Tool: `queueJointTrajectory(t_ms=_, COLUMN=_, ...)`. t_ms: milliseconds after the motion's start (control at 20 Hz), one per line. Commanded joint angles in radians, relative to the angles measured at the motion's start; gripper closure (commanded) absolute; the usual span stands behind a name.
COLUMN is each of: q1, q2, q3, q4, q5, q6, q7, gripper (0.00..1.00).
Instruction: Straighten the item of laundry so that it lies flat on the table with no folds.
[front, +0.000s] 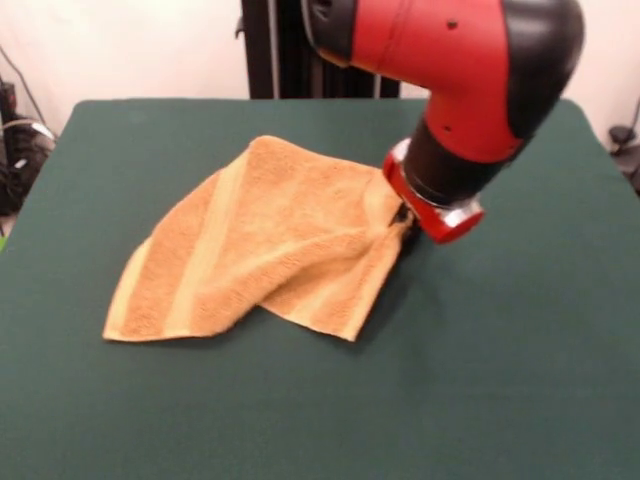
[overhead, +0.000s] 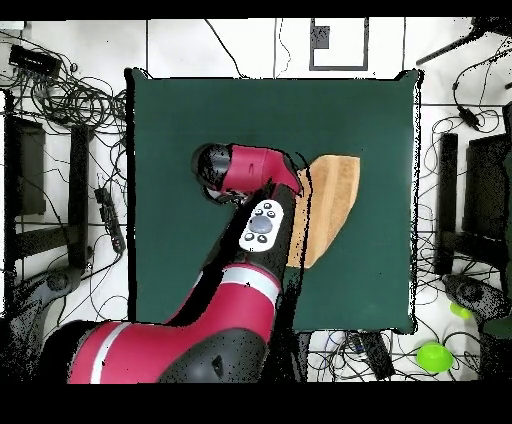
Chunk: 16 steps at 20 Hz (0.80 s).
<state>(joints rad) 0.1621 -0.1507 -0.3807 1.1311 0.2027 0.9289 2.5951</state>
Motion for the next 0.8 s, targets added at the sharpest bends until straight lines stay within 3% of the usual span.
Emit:
queueJointTrajectory(t_ms=50, q1=0.054, q2=0.084, q3=0.108, q4=-0.014, q5=0.116, q6=0.036, q7=0.318, gripper=1.00)
queueJointTrajectory(t_ms=100, q1=0.063, q2=0.086, q3=0.097, q4=-0.006, q5=0.132, q6=0.018, q7=0.320, gripper=0.00)
queueJointTrajectory(t_ms=400, q1=0.075, q2=0.098, q3=0.078, q4=-0.033, q5=0.152, q6=-0.006, q7=0.314, gripper=0.00)
queueJointTrajectory(t_ms=800, q1=0.064, q2=0.071, q3=0.082, q4=0.030, q5=0.204, q6=-0.079, q7=0.298, gripper=0.00)
